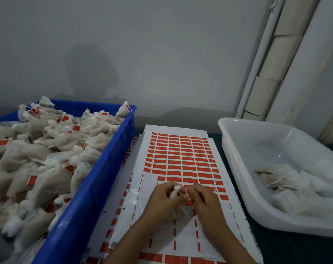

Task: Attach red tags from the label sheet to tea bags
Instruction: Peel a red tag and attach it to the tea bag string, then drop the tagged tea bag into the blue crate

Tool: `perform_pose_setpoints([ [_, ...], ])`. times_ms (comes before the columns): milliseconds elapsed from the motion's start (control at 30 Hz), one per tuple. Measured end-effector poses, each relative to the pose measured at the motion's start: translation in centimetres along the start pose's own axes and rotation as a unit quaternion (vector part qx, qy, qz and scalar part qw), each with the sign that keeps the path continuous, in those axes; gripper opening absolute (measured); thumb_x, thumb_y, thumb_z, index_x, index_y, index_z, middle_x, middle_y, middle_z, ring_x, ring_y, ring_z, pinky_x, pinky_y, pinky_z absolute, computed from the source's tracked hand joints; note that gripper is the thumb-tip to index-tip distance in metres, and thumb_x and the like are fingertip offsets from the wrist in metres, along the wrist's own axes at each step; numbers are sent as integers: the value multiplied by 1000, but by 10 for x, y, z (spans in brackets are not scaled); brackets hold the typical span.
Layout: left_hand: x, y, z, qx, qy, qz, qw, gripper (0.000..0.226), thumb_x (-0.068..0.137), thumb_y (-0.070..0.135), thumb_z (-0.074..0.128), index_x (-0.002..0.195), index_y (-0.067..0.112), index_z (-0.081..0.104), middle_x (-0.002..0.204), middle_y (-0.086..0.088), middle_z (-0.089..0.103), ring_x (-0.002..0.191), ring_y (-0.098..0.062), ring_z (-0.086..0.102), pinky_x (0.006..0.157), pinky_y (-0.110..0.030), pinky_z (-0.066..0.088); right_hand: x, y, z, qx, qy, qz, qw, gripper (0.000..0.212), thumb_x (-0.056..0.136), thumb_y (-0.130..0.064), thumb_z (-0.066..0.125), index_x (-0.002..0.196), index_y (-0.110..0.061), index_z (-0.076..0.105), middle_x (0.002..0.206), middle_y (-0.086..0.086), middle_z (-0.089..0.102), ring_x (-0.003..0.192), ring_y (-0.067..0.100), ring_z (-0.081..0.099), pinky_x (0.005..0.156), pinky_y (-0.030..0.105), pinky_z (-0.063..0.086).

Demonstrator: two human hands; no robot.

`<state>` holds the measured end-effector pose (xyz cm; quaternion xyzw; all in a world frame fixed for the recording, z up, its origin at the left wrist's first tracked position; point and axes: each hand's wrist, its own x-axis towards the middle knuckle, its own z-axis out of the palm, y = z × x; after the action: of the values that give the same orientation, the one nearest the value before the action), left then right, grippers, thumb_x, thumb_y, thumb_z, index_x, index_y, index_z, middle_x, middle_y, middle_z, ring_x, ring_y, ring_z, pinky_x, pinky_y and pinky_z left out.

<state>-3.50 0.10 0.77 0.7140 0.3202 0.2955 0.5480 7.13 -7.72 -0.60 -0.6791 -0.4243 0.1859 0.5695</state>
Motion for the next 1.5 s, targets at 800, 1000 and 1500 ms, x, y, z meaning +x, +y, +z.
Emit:
perform_pose_setpoints([
  [800, -20, 25, -34, 214, 133, -62, 966, 11, 82, 36, 66, 78, 26, 65, 82, 6, 67, 75, -8, 64, 73, -22, 53, -7, -10, -9, 158, -118, 76, 977, 52, 87, -49, 31, 69, -7, 56, 62, 13, 61, 48, 17, 54, 57, 27, 46],
  [1000, 21, 74, -92, 197, 358, 4, 913, 18, 89, 31, 57, 74, 20, 59, 69, 7, 58, 61, -3, 52, 53, -15, 32, -3, -3, -5, 138, -116, 116, 977, 48, 92, -44, 36, 73, -7, 60, 69, 14, 67, 54, 18, 59, 58, 24, 49],
  [1500, 52, 59, -183, 227, 476, -173, 831, 26, 86, 33, 61, 96, 8, 59, 93, -12, 65, 74, -23, 55, 64, -36, 43, 5, 3, -1, 120, -116, 136, 976, 44, 95, -33, 37, 68, -6, 59, 56, 4, 63, 46, 13, 54, 51, 18, 46],
])
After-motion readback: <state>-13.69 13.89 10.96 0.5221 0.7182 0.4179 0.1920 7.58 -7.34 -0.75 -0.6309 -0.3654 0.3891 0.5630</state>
